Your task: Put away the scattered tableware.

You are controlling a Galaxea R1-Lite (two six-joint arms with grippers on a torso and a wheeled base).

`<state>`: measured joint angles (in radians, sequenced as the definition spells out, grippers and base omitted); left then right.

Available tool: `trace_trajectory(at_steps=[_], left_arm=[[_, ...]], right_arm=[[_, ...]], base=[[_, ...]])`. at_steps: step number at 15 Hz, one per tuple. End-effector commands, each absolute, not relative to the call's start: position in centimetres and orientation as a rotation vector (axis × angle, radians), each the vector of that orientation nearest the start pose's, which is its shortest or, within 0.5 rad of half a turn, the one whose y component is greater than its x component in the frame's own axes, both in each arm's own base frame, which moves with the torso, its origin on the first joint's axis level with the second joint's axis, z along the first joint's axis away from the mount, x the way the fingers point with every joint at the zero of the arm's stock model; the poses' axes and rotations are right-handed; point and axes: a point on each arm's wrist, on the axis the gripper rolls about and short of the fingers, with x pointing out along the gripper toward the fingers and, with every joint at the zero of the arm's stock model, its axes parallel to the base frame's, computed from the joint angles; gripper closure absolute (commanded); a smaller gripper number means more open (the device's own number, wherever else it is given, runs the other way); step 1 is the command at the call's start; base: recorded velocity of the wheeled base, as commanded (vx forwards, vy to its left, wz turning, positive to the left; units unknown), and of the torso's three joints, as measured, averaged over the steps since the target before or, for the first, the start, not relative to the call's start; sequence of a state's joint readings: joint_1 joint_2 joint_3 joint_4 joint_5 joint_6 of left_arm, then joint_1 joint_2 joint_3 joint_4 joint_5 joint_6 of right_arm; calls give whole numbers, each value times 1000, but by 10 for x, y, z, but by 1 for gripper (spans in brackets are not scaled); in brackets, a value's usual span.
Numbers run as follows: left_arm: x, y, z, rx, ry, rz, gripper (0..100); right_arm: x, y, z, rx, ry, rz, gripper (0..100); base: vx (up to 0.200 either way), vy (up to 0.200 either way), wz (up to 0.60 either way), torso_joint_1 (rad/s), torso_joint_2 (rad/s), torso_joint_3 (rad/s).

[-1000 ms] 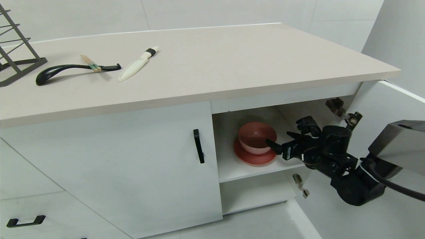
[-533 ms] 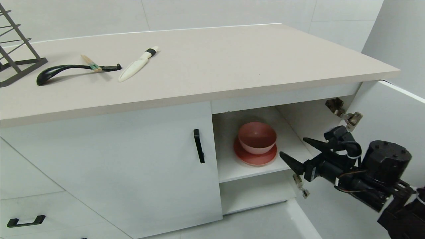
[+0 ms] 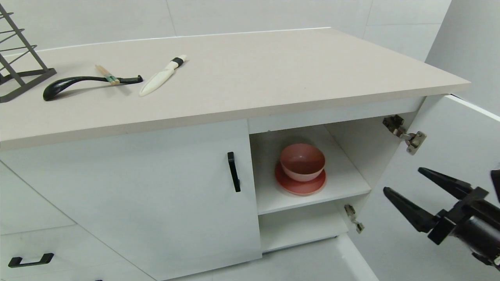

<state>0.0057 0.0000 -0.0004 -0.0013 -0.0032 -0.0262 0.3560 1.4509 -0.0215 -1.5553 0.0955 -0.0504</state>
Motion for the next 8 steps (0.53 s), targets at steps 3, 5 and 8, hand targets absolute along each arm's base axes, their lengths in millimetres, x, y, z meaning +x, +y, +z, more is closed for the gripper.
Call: trace_trajectory(at_steps=[3,5,8], left_arm=[[-23,0,76,-26,0,3,0],[-23,0,76,-26,-2,3,0],[-23,0,76,-21,2,3,0]], right_arm=[[94,23,171,5,-250,241,0],[57,13,159,-4,-185,224,0],[-17,-3,103,29,-155,162,0]], base=[[0,0,0,0,0,0],[0,0,0,0,0,0],[0,0,0,0,0,0]])
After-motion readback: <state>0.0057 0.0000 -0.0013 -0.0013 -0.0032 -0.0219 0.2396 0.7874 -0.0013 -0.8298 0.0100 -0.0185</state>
